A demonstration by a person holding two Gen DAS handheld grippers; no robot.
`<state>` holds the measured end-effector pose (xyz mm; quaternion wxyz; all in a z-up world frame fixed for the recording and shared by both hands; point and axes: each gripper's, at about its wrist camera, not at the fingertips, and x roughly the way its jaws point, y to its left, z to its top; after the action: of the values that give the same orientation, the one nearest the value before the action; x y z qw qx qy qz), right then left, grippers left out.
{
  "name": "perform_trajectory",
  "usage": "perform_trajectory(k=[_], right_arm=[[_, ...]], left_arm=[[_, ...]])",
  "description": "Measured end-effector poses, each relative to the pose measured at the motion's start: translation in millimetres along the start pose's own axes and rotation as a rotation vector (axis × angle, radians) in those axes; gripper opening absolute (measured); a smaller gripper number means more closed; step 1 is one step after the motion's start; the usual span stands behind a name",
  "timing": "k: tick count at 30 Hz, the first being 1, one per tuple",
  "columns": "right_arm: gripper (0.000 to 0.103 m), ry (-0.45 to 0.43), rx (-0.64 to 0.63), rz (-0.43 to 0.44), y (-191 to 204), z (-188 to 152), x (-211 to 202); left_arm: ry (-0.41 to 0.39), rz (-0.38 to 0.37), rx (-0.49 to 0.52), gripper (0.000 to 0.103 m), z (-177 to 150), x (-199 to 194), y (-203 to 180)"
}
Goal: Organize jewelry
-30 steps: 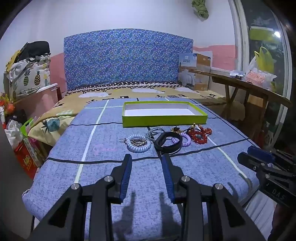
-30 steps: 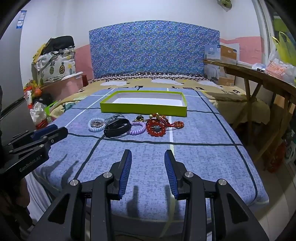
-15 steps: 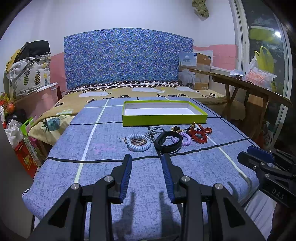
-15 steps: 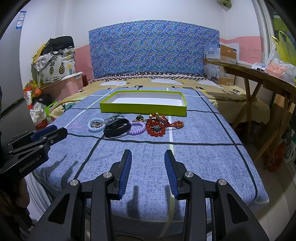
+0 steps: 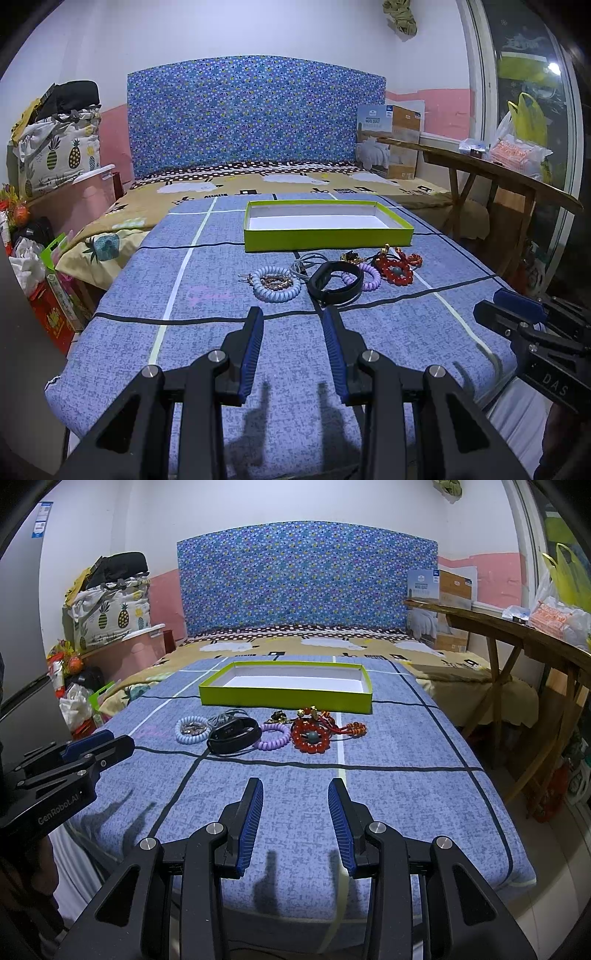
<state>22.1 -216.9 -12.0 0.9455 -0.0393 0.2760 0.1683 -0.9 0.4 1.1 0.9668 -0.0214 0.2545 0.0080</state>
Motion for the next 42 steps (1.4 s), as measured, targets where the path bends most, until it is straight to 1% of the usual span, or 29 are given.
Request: perform_trajectory(k=[21,25,33,42], right_arm=[[0.038,-0.003,-0.001,0.000,0.4,-0.5,0.4],[0.038,-0.003,-0.001,-0.001,-0.9,-0.2,0.8],[0.038,-0.004,-0.001,0.000,1.2,-0.2,0.8],[0.038,0.000,0.001,0.004,0.9,1.5,0.9]], left_arm=[[0.005,-0.018,-0.012,0.035,-0.6,-1.7,0.6],[0.002,-0.022,-0.012,0.039,-0.7,-1.9,0.2],[0.006,-0.043,-0.016,0.039,-1.1,-1.5,-1.1],[0.012,-0.049,-0.032,0.039,1.5,0.4,1.9]])
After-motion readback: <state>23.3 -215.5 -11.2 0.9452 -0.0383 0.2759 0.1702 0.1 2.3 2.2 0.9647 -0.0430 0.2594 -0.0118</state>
